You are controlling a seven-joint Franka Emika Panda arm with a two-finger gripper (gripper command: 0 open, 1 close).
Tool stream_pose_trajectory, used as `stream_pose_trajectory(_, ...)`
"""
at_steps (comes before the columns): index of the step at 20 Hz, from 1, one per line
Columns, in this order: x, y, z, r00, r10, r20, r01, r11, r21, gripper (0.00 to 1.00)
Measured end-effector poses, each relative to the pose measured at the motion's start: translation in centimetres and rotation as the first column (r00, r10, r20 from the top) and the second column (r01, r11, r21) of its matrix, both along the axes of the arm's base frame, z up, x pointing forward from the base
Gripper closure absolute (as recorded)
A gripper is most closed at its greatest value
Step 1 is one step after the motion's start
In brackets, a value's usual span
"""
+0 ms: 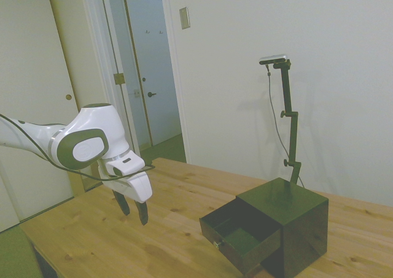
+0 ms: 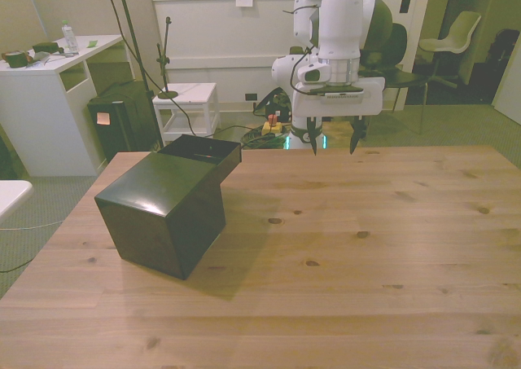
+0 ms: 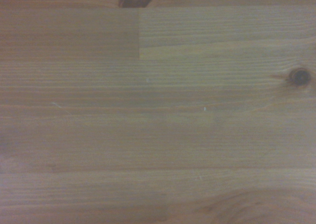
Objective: Close the top drawer
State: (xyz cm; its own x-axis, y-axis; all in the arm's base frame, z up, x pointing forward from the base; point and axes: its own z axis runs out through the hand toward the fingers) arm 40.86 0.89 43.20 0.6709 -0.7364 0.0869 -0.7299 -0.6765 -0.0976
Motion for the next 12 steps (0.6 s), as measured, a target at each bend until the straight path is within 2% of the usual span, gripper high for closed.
stream_pose_trajectory(3,-0.1,-0.5,-0.1,1.000,-0.009,-0.002,0.009,1.000,0.016,0.00)
stream_pose_trajectory(6,-0.5,-1.9,-0.2,0.994,-0.107,-0.004,0.107,0.993,0.056,0.00)
stream_pose_trajectory(12,-1.2,-7.7,0.6,0.947,-0.321,0.004,0.319,0.943,0.089,0.00)
